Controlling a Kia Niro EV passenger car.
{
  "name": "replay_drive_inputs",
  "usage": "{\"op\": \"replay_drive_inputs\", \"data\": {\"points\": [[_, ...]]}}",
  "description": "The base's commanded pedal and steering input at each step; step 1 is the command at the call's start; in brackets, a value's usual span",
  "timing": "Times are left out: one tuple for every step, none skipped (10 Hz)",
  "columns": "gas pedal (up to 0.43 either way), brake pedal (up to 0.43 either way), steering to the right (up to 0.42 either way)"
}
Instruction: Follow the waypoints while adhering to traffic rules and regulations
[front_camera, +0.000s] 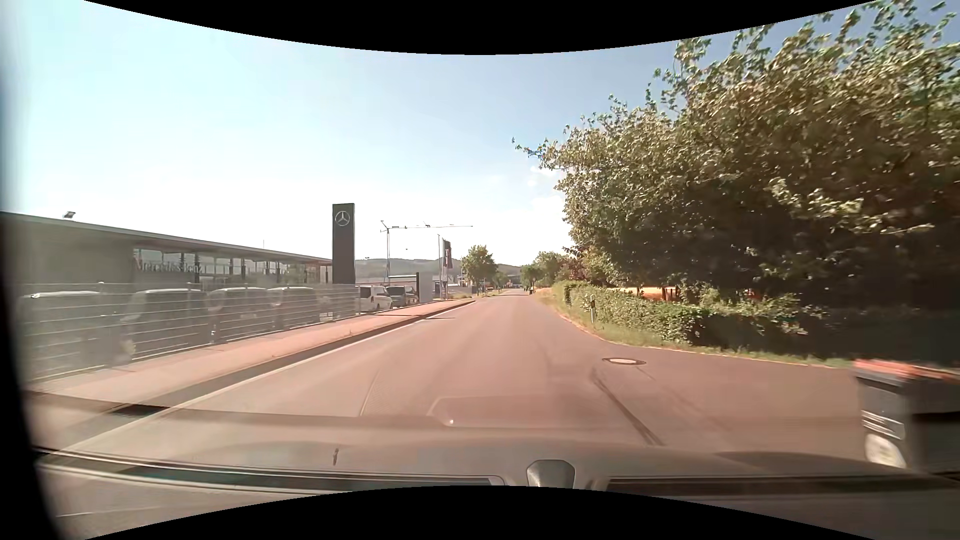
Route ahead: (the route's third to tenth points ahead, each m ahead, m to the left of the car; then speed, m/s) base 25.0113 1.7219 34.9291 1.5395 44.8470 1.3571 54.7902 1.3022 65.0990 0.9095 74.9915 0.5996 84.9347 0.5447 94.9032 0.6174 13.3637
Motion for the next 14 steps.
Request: {"op": "replay_drive_inputs", "data": {"points": [[0.15, 0.006, 0.005], [0.15, 0.006, 0.006], [0.15, 0.006, 0.009], [0.15, 0.006, 0.012], [0.15, 0.006, 0.012], [0.15, 0.006, 0.011], [0.15, 0.006, 0.01], [0.15, 0.006, 0.008], [0.15, 0.006, 0.007], [0.15, 0.006, 0.007], [0.15, 0.006, 0.007], [0.15, 0.006, 0.007], [0.15, 0.006, 0.007], [0.15, 0.006, 0.006]]}}
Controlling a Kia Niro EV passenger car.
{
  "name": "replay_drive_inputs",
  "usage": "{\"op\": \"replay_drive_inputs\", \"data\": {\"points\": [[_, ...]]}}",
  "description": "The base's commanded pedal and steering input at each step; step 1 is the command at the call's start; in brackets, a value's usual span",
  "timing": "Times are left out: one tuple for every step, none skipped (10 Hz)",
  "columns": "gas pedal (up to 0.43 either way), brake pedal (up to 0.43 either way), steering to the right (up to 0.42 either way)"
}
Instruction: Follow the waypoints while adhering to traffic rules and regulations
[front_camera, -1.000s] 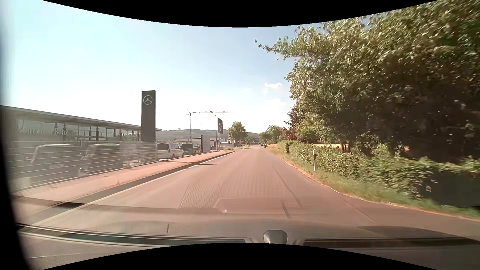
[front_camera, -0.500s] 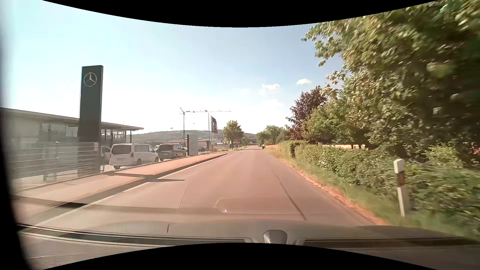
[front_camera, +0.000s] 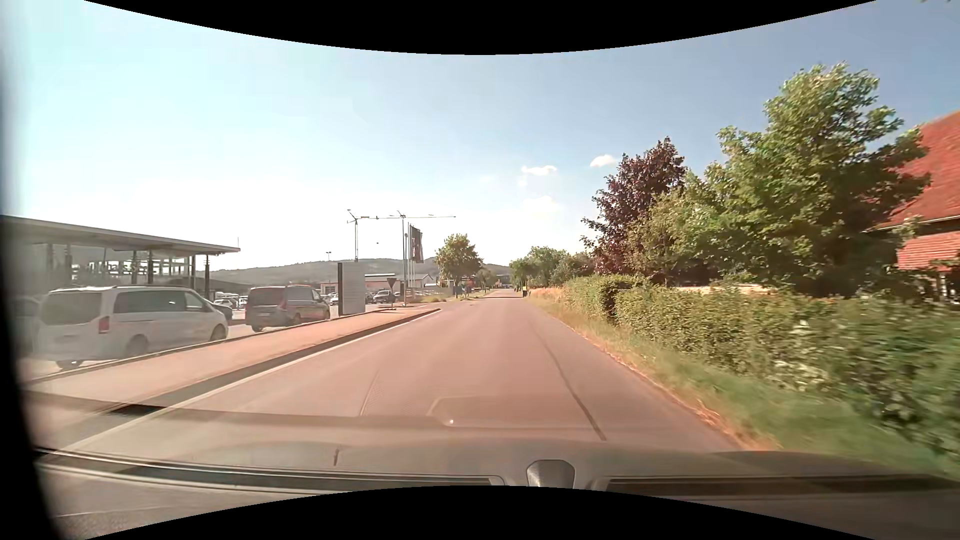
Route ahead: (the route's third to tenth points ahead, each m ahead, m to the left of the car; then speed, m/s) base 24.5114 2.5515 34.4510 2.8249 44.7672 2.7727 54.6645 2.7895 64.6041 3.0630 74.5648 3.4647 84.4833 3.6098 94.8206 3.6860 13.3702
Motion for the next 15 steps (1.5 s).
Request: {"op": "replay_drive_inputs", "data": {"points": [[0.15, 0.006, 0.006], [0.138, 0.006, 0.005], [0.138, 0.006, 0.002], [0.138, 0.006, -0.002], [0.138, 0.006, -0.002], [0.138, 0.006, -0.002], [0.138, 0.006, -0.002], [0.138, 0.006, -0.002], [0.138, 0.006, -0.002], [0.138, 0.006, -0.002], [0.138, 0.006, -0.002], [0.138, 0.006, -0.001], [0.138, 0.006, -0.001], [0.138, 0.006, -0.001], [0.138, 0.006, -0.001]]}}
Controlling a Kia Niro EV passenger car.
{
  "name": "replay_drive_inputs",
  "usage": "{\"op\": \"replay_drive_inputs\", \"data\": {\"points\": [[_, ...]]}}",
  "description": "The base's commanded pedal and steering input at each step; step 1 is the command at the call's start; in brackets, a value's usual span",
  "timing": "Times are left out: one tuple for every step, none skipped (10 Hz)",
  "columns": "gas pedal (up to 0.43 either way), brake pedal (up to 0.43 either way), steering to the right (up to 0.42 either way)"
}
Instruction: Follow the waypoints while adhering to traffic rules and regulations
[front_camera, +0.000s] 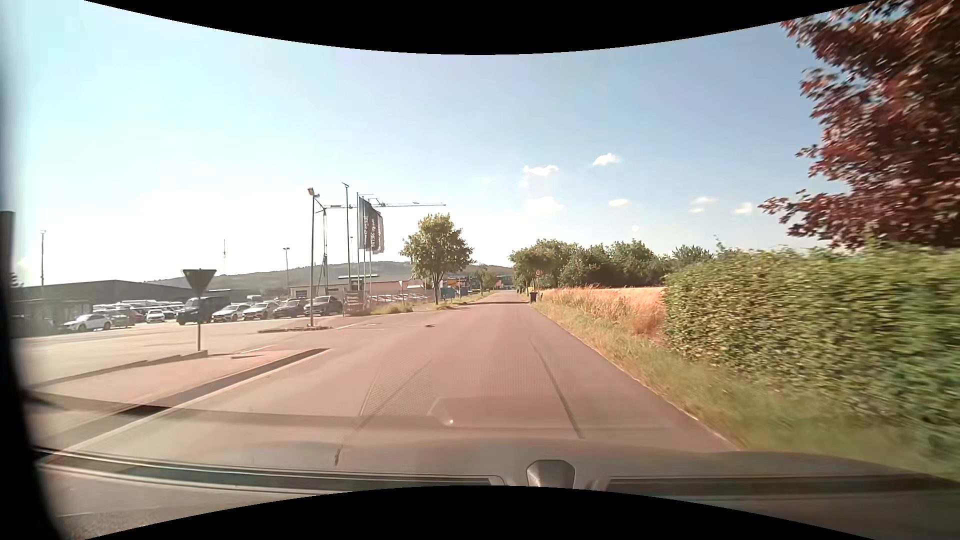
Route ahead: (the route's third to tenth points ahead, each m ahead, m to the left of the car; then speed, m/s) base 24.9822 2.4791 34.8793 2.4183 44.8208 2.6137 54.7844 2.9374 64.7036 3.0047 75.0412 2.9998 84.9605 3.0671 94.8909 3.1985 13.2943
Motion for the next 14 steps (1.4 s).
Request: {"op": "replay_drive_inputs", "data": {"points": [[0.138, 0.006, -0.001], [0.138, 0.006, -0.001], [0.138, 0.006, -0.001], [0.138, 0.006, -0.001], [0.138, 0.006, -0.001], [0.138, 0.006, -0.001], [0.138, 0.006, -0.001], [0.138, 0.006, -0.002], [0.138, 0.006, -0.002], [0.138, 0.006, -0.002], [0.138, 0.006, -0.002], [0.138, 0.006, -0.002], [0.138, 0.006, -0.002], [0.138, 0.006, -0.002]]}}
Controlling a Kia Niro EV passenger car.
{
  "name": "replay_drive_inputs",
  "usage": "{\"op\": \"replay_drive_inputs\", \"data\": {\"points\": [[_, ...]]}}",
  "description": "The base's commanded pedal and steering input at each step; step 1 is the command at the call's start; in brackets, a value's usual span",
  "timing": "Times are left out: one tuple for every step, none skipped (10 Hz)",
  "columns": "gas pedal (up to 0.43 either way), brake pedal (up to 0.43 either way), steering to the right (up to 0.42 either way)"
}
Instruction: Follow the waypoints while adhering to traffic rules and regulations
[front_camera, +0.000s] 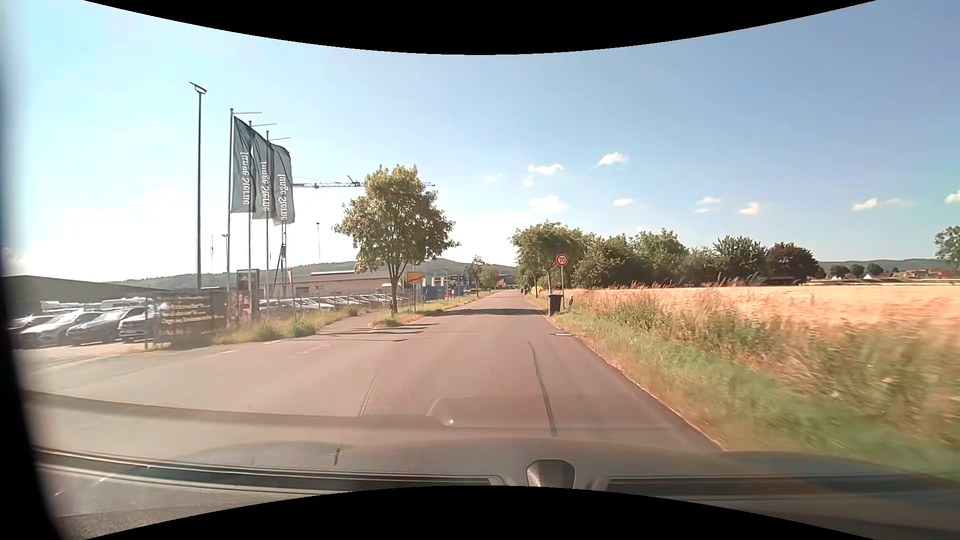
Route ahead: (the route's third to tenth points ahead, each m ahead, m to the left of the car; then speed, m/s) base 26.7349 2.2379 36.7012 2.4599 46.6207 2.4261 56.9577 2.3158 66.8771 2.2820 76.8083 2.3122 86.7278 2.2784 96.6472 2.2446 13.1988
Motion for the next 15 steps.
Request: {"op": "replay_drive_inputs", "data": {"points": [[0.138, 0.006, -0.002], [0.138, 0.006, -0.002], [0.15, 0.006, -0.002], [0.15, 0.006, -0.002], [0.15, 0.006, -0.002], [0.15, 0.006, -0.001], [0.15, 0.006, -0.002], [0.15, 0.006, -0.002], [0.15, 0.006, -0.001], [0.157, 0.006, -0.001], [0.15, 0.006, -0.001], [0.15, 0.006, -0.001], [0.15, 0.006, -0.001], [0.15, 0.006, -0.001], [0.15, 0.006, 0.002]]}}
